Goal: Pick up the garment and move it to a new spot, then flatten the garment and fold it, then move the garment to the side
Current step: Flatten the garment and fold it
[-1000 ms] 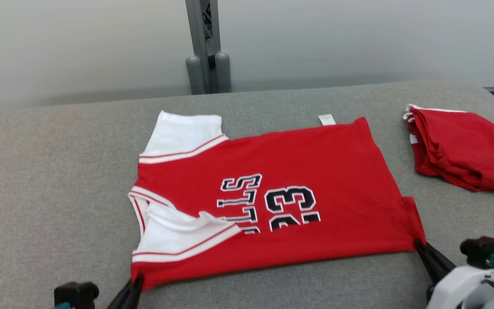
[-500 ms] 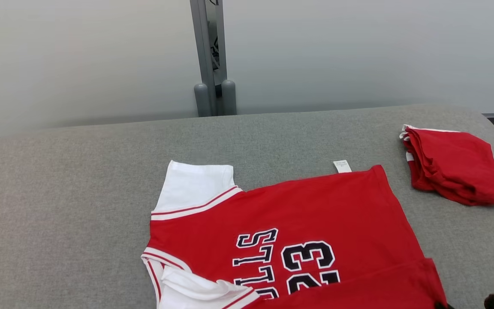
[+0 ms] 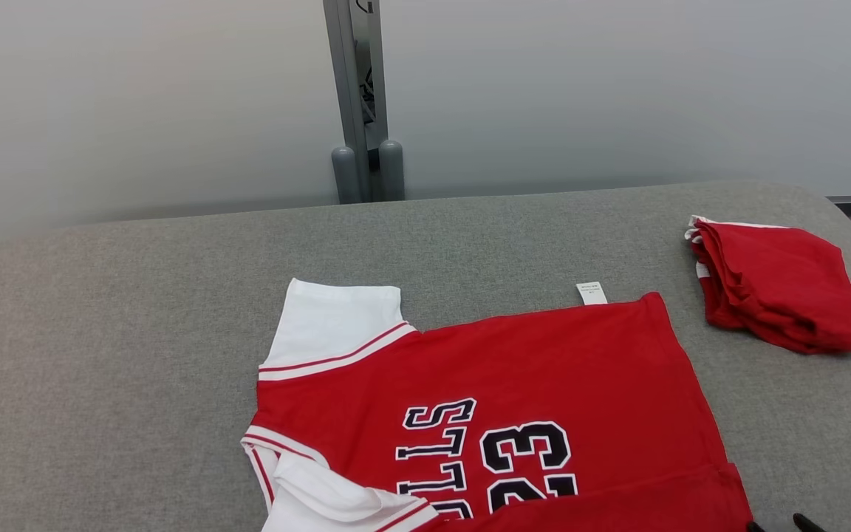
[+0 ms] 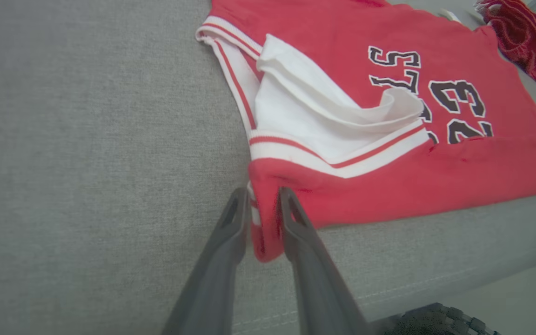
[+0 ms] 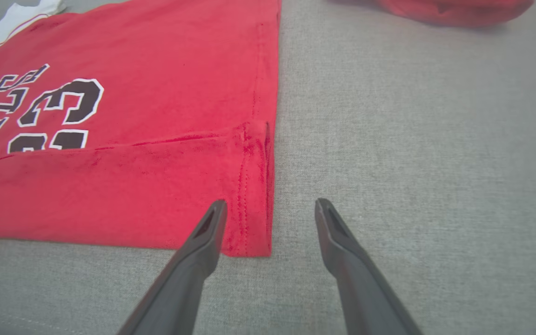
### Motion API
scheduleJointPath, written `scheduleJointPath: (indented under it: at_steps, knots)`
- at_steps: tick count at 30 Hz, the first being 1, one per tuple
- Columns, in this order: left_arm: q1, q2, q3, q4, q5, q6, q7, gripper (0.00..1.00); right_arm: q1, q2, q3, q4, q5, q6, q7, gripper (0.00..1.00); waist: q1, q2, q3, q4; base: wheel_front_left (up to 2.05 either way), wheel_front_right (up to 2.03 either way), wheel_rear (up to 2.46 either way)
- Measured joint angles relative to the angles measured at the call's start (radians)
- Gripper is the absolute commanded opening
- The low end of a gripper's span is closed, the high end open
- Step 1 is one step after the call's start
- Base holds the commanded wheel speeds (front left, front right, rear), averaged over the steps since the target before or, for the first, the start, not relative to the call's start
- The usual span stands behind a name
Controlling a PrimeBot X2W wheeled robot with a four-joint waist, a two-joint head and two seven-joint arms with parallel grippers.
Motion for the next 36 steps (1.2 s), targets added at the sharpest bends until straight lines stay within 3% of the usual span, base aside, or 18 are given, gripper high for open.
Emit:
scheduleJointPath:
  at_steps: [7,14,19,27,31,36]
  knots:
    - [-0.046,0.044,0.002,-0.030,0.069,0.030,0.002,1.00,0.025,0.035,-0.143,-0.104,-0.147,0.000,-0.027,1.00,0.0000,0.0000,0.005,-0.010,0.00,0.00,0.00]
    - [-0.182,0.045,0.049,-0.094,0.079,0.053,-0.002,1.00,-0.029,0.156,-0.165,-0.173,-0.272,0.000,-0.108,1.00,0.0000,0.0000,0.021,-0.027,0.00,0.00,0.00]
    - [-0.375,-0.016,0.039,-0.010,0.093,0.049,-0.021,1.00,-0.093,0.210,-0.140,-0.151,-0.318,0.000,-0.151,1.00,0.0000,0.0000,0.058,-0.040,0.00,0.00,0.00]
    - [-0.686,-0.026,0.026,0.240,0.056,-0.052,0.069,1.00,-0.182,0.236,-0.090,-0.092,-0.334,0.000,-0.199,1.00,0.0000,0.0000,0.142,-0.078,0.00,0.00,0.00]
    - [-0.833,0.016,0.016,0.380,0.058,-0.072,0.190,1.00,-0.220,0.242,-0.070,-0.066,-0.332,0.000,-0.218,1.00,0.0000,0.0000,0.191,-0.102,0.00,0.00,0.00]
    - [-1.015,0.000,0.018,0.507,-0.016,-0.107,0.374,1.00,-0.259,0.247,-0.058,-0.035,-0.329,0.000,-0.237,1.00,0.0000,0.0000,0.247,-0.130,0.00,0.00,0.00]
